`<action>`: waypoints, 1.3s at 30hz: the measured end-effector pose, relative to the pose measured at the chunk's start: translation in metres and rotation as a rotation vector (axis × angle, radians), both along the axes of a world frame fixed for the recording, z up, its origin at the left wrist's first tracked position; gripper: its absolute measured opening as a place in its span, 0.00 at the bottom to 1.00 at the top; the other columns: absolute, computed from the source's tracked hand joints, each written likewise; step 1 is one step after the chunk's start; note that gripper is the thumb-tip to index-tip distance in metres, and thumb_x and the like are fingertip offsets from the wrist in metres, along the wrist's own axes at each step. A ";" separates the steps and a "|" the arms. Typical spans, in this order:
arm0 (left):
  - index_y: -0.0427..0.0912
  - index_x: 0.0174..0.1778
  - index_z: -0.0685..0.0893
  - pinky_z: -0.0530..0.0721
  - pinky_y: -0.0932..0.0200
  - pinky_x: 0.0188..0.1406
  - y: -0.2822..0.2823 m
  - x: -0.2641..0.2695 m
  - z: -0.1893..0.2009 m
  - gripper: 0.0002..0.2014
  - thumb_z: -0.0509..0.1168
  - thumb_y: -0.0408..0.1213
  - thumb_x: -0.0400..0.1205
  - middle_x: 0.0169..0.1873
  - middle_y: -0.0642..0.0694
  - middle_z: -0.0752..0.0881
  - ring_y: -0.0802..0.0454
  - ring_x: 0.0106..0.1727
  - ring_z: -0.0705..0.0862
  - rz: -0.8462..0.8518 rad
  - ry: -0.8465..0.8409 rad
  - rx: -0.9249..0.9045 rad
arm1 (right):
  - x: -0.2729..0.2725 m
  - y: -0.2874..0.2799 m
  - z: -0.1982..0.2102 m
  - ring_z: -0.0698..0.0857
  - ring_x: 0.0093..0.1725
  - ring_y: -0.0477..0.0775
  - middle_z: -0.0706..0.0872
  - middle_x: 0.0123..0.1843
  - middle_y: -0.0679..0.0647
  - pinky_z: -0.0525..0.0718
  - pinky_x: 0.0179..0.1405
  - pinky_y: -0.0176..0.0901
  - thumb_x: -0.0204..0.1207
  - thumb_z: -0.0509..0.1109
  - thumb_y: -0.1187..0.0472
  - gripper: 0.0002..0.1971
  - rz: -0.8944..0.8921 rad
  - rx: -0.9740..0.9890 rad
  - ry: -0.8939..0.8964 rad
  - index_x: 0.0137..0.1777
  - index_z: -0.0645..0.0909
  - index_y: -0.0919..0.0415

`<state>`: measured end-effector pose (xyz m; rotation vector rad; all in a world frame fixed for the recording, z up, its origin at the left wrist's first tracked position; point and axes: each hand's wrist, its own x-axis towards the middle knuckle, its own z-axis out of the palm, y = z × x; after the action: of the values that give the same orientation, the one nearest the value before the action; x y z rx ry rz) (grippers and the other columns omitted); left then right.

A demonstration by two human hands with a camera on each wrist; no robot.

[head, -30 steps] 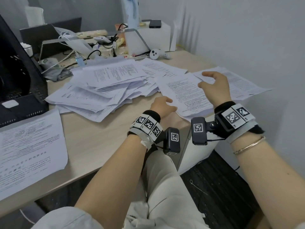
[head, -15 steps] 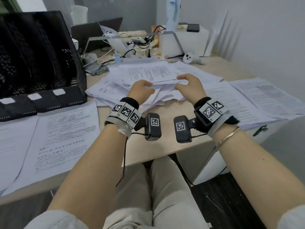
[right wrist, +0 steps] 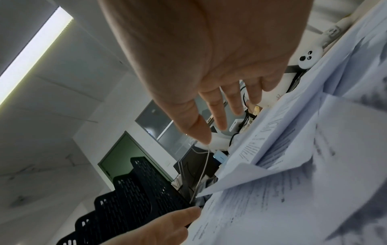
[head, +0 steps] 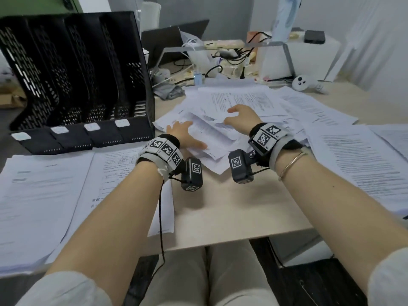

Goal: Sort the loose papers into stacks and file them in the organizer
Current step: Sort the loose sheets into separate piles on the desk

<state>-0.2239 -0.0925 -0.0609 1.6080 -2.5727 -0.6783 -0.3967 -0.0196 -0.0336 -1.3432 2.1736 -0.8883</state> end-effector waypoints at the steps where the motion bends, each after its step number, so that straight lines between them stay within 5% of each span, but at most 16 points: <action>1: 0.49 0.83 0.54 0.47 0.46 0.82 -0.002 0.001 -0.004 0.51 0.73 0.60 0.69 0.83 0.42 0.53 0.44 0.84 0.48 -0.011 -0.033 0.020 | 0.002 -0.007 -0.002 0.74 0.71 0.57 0.74 0.74 0.57 0.71 0.65 0.41 0.76 0.69 0.59 0.23 0.027 0.022 0.005 0.71 0.73 0.61; 8: 0.59 0.82 0.48 0.53 0.29 0.77 -0.011 0.010 -0.031 0.56 0.70 0.70 0.63 0.82 0.45 0.49 0.36 0.82 0.46 -0.019 -0.246 0.037 | 0.017 -0.046 -0.016 0.59 0.81 0.60 0.61 0.82 0.59 0.56 0.80 0.53 0.78 0.67 0.51 0.28 0.237 0.256 0.243 0.77 0.70 0.55; 14: 0.57 0.83 0.47 0.44 0.30 0.79 -0.014 0.013 -0.038 0.55 0.68 0.71 0.64 0.83 0.44 0.43 0.39 0.83 0.41 -0.048 -0.216 0.008 | 0.024 -0.071 -0.034 0.55 0.81 0.65 0.54 0.84 0.60 0.55 0.79 0.60 0.78 0.63 0.43 0.28 0.283 0.350 0.335 0.76 0.70 0.55; 19: 0.57 0.83 0.47 0.40 0.31 0.79 -0.014 0.014 -0.041 0.55 0.68 0.70 0.65 0.83 0.44 0.41 0.40 0.83 0.39 -0.039 -0.185 0.002 | 0.027 -0.077 -0.043 0.58 0.80 0.67 0.59 0.82 0.62 0.57 0.79 0.62 0.79 0.60 0.38 0.39 0.328 0.418 0.304 0.83 0.55 0.61; 23: 0.57 0.83 0.47 0.38 0.32 0.79 -0.015 0.014 -0.043 0.55 0.68 0.70 0.65 0.83 0.44 0.41 0.40 0.83 0.38 -0.025 -0.174 0.010 | 0.029 -0.065 -0.036 0.68 0.76 0.64 0.67 0.79 0.64 0.67 0.74 0.51 0.81 0.58 0.41 0.36 0.302 0.381 0.255 0.79 0.61 0.68; 27: 0.58 0.83 0.47 0.38 0.32 0.79 -0.014 0.014 -0.043 0.54 0.69 0.69 0.65 0.83 0.44 0.41 0.41 0.83 0.38 -0.004 -0.148 0.022 | 0.023 -0.042 -0.029 0.67 0.78 0.59 0.67 0.80 0.60 0.64 0.75 0.48 0.82 0.58 0.43 0.32 0.309 0.257 0.161 0.78 0.65 0.66; 31: 0.53 0.80 0.60 0.46 0.36 0.80 -0.013 0.014 -0.040 0.46 0.72 0.62 0.68 0.81 0.46 0.57 0.42 0.83 0.50 0.065 0.001 0.029 | 0.014 -0.014 -0.019 0.72 0.74 0.53 0.75 0.75 0.56 0.65 0.70 0.40 0.81 0.65 0.51 0.24 0.300 0.092 0.078 0.73 0.75 0.63; 35: 0.44 0.76 0.68 0.68 0.48 0.74 -0.010 0.017 -0.028 0.31 0.69 0.49 0.78 0.73 0.44 0.74 0.44 0.75 0.70 0.242 0.455 0.070 | 0.013 0.012 -0.011 0.85 0.55 0.52 0.85 0.63 0.58 0.81 0.50 0.36 0.80 0.68 0.57 0.15 0.276 -0.002 -0.045 0.63 0.82 0.63; 37: 0.43 0.75 0.69 0.75 0.53 0.66 -0.005 0.015 -0.017 0.25 0.61 0.48 0.83 0.68 0.42 0.79 0.45 0.67 0.78 0.314 0.596 0.041 | 0.014 0.026 -0.008 0.88 0.50 0.55 0.87 0.57 0.64 0.88 0.47 0.43 0.80 0.68 0.60 0.14 0.252 -0.043 -0.171 0.59 0.84 0.68; 39: 0.44 0.76 0.66 0.82 0.55 0.48 0.003 0.011 -0.005 0.23 0.54 0.49 0.86 0.61 0.39 0.83 0.46 0.50 0.85 0.323 0.761 0.122 | 0.015 0.039 -0.004 0.89 0.52 0.59 0.88 0.54 0.65 0.88 0.54 0.52 0.79 0.69 0.61 0.13 0.234 -0.078 -0.234 0.55 0.85 0.71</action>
<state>-0.2131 -0.0893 -0.0658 1.3711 -1.7214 -1.1463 -0.3820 0.0198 -0.0380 -1.4181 1.7821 -0.9910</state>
